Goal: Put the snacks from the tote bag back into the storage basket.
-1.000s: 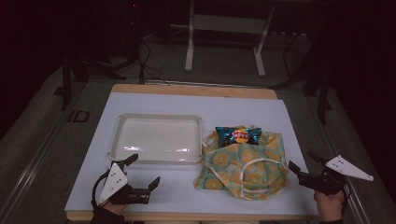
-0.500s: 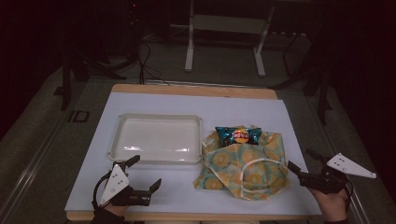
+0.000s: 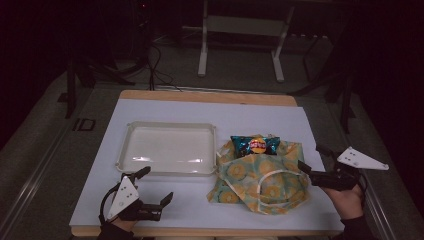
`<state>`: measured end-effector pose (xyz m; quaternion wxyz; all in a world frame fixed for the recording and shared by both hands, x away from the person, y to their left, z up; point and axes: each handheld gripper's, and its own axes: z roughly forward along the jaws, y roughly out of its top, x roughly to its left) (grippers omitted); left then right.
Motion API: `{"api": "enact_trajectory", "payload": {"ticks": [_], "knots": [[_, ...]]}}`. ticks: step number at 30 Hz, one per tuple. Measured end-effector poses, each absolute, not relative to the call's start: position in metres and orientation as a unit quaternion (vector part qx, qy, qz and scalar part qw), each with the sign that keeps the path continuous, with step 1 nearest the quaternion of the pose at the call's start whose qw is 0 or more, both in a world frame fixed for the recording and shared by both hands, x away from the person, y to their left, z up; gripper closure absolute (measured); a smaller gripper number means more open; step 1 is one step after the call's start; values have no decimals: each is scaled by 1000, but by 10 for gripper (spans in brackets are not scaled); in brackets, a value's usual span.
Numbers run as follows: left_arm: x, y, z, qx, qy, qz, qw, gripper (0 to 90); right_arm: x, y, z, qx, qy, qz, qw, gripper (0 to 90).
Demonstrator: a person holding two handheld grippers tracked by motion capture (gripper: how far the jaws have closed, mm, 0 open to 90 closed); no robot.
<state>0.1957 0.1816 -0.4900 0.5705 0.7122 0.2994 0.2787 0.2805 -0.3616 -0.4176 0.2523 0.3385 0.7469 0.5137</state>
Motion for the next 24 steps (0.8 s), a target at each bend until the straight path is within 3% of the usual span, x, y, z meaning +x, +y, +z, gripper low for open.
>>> {"api": "enact_trajectory", "payload": {"ticks": [24], "knots": [[197,182,-492,717,293,276,569,0,352,-341,-402,319,759,523,220,136]]}}
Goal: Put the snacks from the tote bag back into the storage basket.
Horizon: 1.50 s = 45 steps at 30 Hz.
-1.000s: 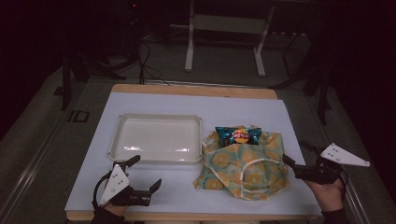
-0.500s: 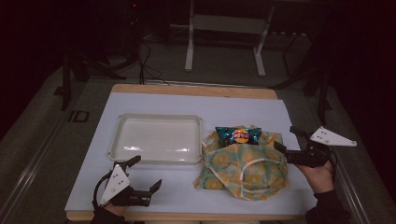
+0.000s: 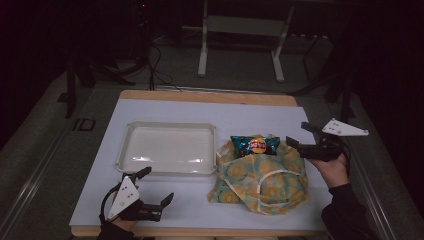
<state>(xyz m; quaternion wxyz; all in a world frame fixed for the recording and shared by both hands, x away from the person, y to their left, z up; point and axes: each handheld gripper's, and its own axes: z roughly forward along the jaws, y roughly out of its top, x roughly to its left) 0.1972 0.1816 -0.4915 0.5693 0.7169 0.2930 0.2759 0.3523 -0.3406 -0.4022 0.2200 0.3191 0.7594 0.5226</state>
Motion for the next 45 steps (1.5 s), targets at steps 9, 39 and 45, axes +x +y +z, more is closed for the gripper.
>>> {"api": "enact_trajectory", "payload": {"ticks": [9,39,45], "knots": [[198,181,-492,720,289,274,568,0,376,-328,-409,321,778,504,194,171],[199,180,-494,727,289,272,560,0,431,-324,-473,340,830,439,48,226],[199,180,-494,728,289,272,559,0,433,-323,-479,319,854,409,33,368]]}}
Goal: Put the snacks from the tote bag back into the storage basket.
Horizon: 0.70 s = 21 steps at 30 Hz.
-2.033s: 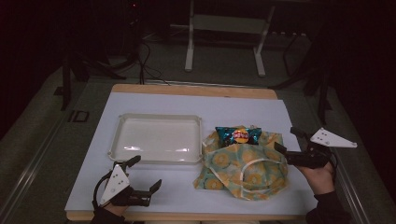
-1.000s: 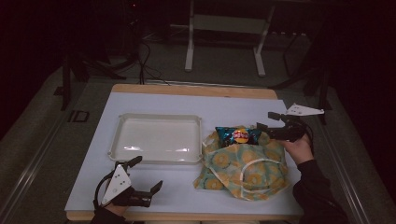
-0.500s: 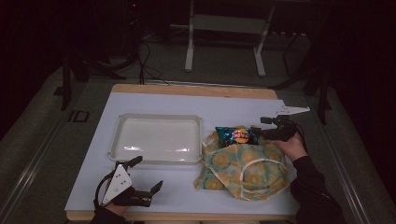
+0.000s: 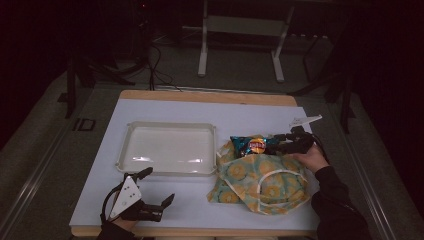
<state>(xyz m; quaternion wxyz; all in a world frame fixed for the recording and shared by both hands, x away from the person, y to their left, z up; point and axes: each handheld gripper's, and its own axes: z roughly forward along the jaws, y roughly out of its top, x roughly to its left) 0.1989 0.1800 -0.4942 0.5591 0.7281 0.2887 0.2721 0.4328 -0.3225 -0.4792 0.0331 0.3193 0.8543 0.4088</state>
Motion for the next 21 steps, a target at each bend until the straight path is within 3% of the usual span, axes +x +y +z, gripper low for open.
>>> {"api": "enact_trajectory", "payload": {"ticks": [4,10,11,12,14,21], "knots": [[199,180,-494,727,289,271,561,0,434,-323,-478,314,861,398,33,532],[199,180,-494,727,290,269,561,0,432,-320,-479,309,871,380,35,655],[199,180,-494,727,290,269,561,0,432,-319,-479,309,872,377,37,705],[199,180,-494,727,290,269,561,0,431,-317,-479,308,877,365,58,864],[199,180,-494,727,290,268,562,0,431,-317,-480,308,877,364,61,900],[199,181,-494,727,290,268,561,0,426,-319,-471,311,865,382,97,900]]}}
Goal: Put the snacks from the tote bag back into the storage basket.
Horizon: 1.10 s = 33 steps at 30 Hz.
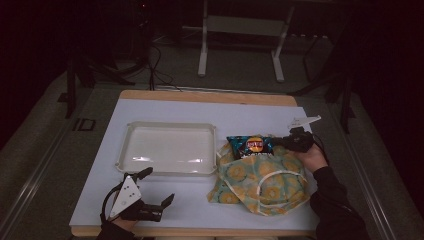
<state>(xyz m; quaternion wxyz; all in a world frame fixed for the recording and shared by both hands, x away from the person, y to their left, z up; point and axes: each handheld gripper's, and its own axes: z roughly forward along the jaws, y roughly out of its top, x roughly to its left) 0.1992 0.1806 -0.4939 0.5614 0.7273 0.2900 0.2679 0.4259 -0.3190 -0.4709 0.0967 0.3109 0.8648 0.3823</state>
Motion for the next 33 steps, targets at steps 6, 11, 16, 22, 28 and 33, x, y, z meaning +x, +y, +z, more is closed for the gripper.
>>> {"api": "enact_trajectory", "payload": {"ticks": [6,11,16,22,28,33], "knots": [[199,181,-494,727,291,268,562,0,419,-322,-458,303,857,404,100,900],[199,180,-494,727,291,269,561,0,415,-321,-448,293,855,416,102,900],[199,181,-494,726,291,270,561,0,410,-321,-436,284,850,431,109,900],[199,181,-494,726,291,271,561,0,404,-322,-419,273,843,446,125,900],[199,181,-493,725,291,273,561,0,399,-321,-405,260,842,454,134,900],[199,181,-493,725,292,274,560,0,395,-320,-394,249,840,460,143,900]]}}
